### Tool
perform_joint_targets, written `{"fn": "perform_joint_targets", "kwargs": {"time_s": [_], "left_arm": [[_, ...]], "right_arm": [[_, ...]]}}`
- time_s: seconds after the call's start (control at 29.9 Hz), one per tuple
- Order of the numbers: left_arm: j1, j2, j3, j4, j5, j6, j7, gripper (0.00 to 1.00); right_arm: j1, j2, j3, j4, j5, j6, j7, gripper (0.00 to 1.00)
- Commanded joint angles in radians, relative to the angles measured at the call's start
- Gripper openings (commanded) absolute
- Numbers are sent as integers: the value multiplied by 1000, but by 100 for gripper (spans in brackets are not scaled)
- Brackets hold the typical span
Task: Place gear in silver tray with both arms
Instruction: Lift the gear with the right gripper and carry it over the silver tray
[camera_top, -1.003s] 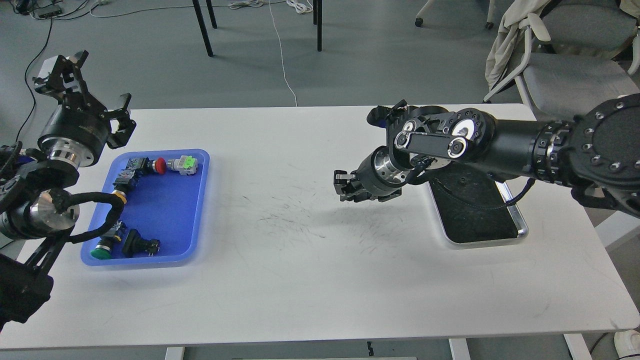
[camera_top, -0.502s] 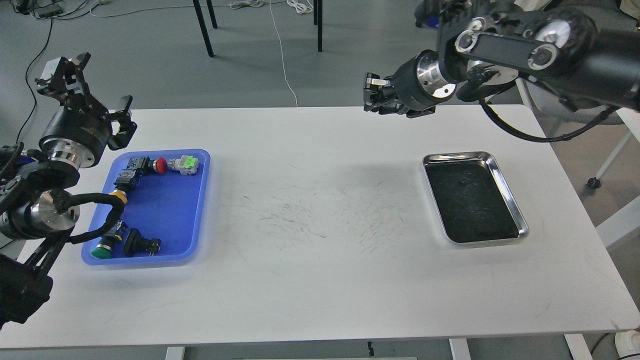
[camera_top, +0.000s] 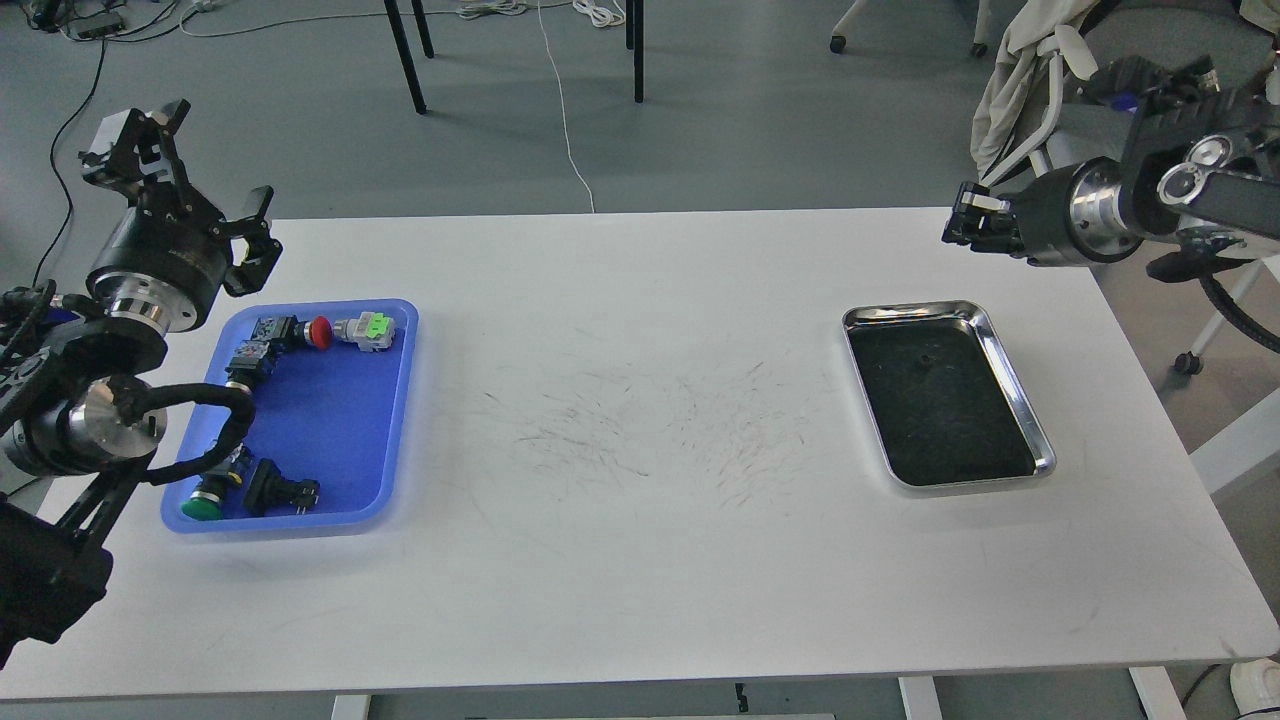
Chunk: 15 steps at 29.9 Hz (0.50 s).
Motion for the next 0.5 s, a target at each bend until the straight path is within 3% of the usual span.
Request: {"fn": "perform_joint_targets", "kwargs": {"time_s": [0.0,0.47], "left_arm": [[-2,-5,3,0,0,0,0,98],[-5,-25,4,-1,2,0,3,98]], "right_arm": [[-119,-17,61,5,-81,-60,21,2],[-292,-34,80,41,-105,-74,24,2]]}}
